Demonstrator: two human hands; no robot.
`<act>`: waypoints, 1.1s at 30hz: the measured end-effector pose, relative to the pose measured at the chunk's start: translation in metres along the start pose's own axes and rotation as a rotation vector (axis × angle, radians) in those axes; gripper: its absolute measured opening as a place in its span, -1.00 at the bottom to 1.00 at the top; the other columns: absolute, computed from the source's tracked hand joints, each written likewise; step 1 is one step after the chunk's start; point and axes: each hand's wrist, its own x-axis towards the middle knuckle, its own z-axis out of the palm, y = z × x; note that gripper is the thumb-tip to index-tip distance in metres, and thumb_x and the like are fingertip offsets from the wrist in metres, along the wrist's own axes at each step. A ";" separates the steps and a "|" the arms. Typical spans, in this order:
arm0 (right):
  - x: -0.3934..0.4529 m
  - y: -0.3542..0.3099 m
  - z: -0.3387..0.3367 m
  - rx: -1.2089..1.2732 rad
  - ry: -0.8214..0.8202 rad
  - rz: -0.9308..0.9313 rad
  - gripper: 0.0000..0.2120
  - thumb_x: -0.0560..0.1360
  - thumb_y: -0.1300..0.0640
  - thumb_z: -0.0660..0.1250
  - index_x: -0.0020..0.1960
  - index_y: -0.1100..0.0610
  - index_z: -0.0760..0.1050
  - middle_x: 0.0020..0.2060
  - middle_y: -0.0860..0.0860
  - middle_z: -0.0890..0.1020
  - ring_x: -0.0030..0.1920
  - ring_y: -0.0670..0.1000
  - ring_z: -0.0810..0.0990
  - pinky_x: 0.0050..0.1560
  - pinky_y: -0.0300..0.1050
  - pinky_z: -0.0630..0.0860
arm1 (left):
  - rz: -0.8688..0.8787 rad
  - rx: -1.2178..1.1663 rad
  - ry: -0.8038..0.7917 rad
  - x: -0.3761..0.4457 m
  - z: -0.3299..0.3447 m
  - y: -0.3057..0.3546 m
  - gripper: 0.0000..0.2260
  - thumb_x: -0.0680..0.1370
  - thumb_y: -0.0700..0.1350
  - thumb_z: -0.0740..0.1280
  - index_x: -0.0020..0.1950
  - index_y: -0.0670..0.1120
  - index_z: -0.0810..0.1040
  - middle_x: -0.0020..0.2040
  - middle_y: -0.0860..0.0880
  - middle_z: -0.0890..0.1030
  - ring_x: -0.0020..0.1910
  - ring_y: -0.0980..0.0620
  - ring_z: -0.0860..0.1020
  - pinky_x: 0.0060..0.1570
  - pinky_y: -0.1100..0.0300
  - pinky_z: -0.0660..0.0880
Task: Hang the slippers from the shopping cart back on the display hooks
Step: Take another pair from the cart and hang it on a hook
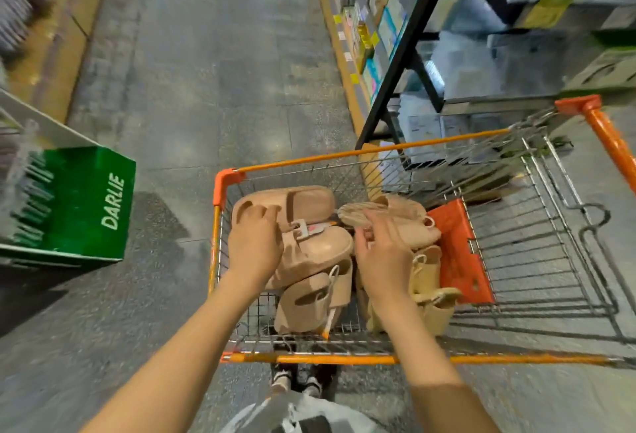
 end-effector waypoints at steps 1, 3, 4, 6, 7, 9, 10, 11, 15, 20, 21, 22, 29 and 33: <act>-0.003 -0.001 0.017 0.019 -0.079 0.030 -0.74 0.51 0.16 0.25 0.15 0.21 0.52 0.04 0.12 0.63 -0.06 0.14 0.63 -0.15 -0.09 0.54 | -0.049 0.011 -0.045 0.002 0.008 -0.012 -0.63 0.47 -0.23 0.28 0.29 -0.15 0.44 0.27 -0.19 0.44 0.15 -0.22 0.47 -0.06 -0.03 0.46; -0.009 0.000 0.047 0.020 -0.239 0.096 -0.71 0.55 0.17 0.22 0.25 0.18 0.46 0.17 0.11 0.56 0.09 0.15 0.57 -0.02 -0.03 0.51 | -0.133 0.030 -0.128 0.004 0.021 -0.036 -0.55 0.50 -0.22 0.25 0.39 -0.11 0.32 0.28 -0.16 0.41 0.16 -0.20 0.45 -0.08 -0.03 0.45; -0.012 0.001 0.058 0.016 -0.300 0.123 -0.69 0.56 0.16 0.20 0.29 0.17 0.43 0.22 0.10 0.52 0.15 0.14 0.53 0.03 -0.02 0.50 | -0.166 0.031 -0.163 0.004 0.026 -0.047 -0.52 0.51 -0.20 0.25 0.43 -0.10 0.26 0.24 -0.15 0.42 0.14 -0.19 0.45 -0.10 -0.02 0.44; -0.014 0.004 0.076 0.009 -0.385 0.173 -0.67 0.57 0.15 0.17 0.33 0.15 0.38 0.28 0.08 0.47 0.22 0.12 0.47 0.10 0.01 0.49 | -0.205 0.009 -0.198 0.005 0.035 -0.066 -0.58 0.52 -0.18 0.24 0.37 -0.13 0.30 0.19 -0.15 0.43 0.11 -0.19 0.45 -0.15 -0.02 0.42; -0.015 0.006 0.083 -0.009 -0.426 0.189 -0.66 0.58 0.15 0.16 0.34 0.14 0.36 0.29 0.08 0.46 0.23 0.12 0.46 0.12 0.03 0.48 | -0.215 -0.005 -0.197 0.005 0.038 -0.074 -0.64 0.52 -0.19 0.23 0.31 -0.15 0.34 0.19 -0.16 0.43 0.11 -0.19 0.45 -0.16 -0.02 0.42; -0.015 0.008 0.095 -0.070 -0.491 0.192 -0.65 0.58 0.11 0.13 0.36 0.10 0.33 0.30 0.05 0.44 0.21 0.12 0.46 0.11 0.04 0.47 | -0.211 -0.020 -0.218 0.008 0.043 -0.082 -0.66 0.52 -0.23 0.22 0.29 -0.17 0.35 0.21 -0.18 0.42 0.11 -0.20 0.47 -0.14 -0.02 0.43; -0.013 0.007 0.101 -0.081 -0.515 0.183 -0.65 0.59 0.10 0.12 0.36 0.08 0.32 0.31 0.04 0.43 0.22 0.12 0.45 0.11 0.01 0.47 | -0.215 -0.039 -0.239 0.010 0.045 -0.083 -0.66 0.52 -0.24 0.21 0.31 -0.17 0.33 0.22 -0.18 0.41 0.10 -0.21 0.48 -0.13 -0.01 0.42; -0.010 0.005 0.108 -0.071 -0.535 0.176 -0.65 0.59 0.10 0.11 0.37 0.07 0.31 0.31 0.03 0.43 0.23 0.10 0.44 0.11 -0.02 0.45 | -0.225 -0.066 -0.256 0.013 0.048 -0.084 -0.65 0.53 -0.24 0.21 0.31 -0.17 0.32 0.24 -0.19 0.40 0.10 -0.22 0.48 -0.10 0.00 0.41; 0.007 -0.002 0.141 0.012 -0.594 0.195 -0.66 0.58 0.20 0.13 0.35 0.16 0.33 0.26 0.10 0.45 0.25 0.11 0.40 0.14 -0.07 0.36 | -0.260 -0.173 -0.322 0.024 0.060 -0.083 -0.64 0.53 -0.27 0.19 0.33 -0.19 0.31 0.27 -0.23 0.39 0.19 -0.21 0.43 0.10 0.02 0.39; 0.024 0.017 0.191 0.055 -0.710 0.456 -0.59 0.49 0.26 0.19 0.33 0.24 0.26 0.26 0.20 0.40 0.23 0.21 0.39 0.19 0.07 0.41 | -0.307 -0.169 -0.383 0.037 0.070 -0.083 -0.65 0.54 -0.20 0.22 0.32 -0.18 0.30 0.26 -0.27 0.36 0.17 -0.23 0.45 0.10 0.06 0.39; 0.026 0.022 0.197 0.086 -0.747 0.505 -0.54 0.46 0.27 0.18 0.34 0.21 0.23 0.27 0.20 0.40 0.23 0.22 0.40 0.19 0.10 0.42 | -0.321 -0.177 -0.401 0.040 0.071 -0.082 -0.67 0.55 -0.19 0.21 0.30 -0.18 0.31 0.26 -0.27 0.36 0.16 -0.23 0.45 0.10 0.07 0.39; 0.027 0.027 0.203 0.112 -0.774 0.535 -0.51 0.44 0.26 0.16 0.37 0.18 0.21 0.29 0.19 0.40 0.23 0.22 0.40 0.19 0.11 0.43 | -0.339 -0.189 -0.418 0.042 0.072 -0.082 -0.68 0.56 -0.18 0.20 0.29 -0.19 0.31 0.25 -0.28 0.36 0.16 -0.24 0.46 0.09 0.07 0.40; 0.029 0.027 0.212 0.268 -0.838 0.510 -0.43 0.42 -0.18 0.15 0.40 -0.07 0.25 0.35 0.04 0.31 0.32 0.12 0.34 0.30 0.13 0.36 | -0.437 -0.273 -0.387 0.044 0.084 -0.087 -0.68 0.56 -0.19 0.19 0.30 -0.21 0.34 0.20 -0.30 0.43 0.16 -0.28 0.46 0.10 0.04 0.40; 0.022 0.030 0.213 0.253 -0.808 0.473 -0.57 0.37 -0.08 0.37 0.21 0.00 0.46 0.16 0.05 0.36 0.17 0.13 0.43 0.23 0.07 0.41 | -0.421 -0.222 -0.265 0.042 0.075 -0.085 -0.80 0.55 -0.21 0.22 0.11 -0.26 0.51 0.08 -0.30 0.58 0.09 -0.27 0.51 -0.01 0.00 0.40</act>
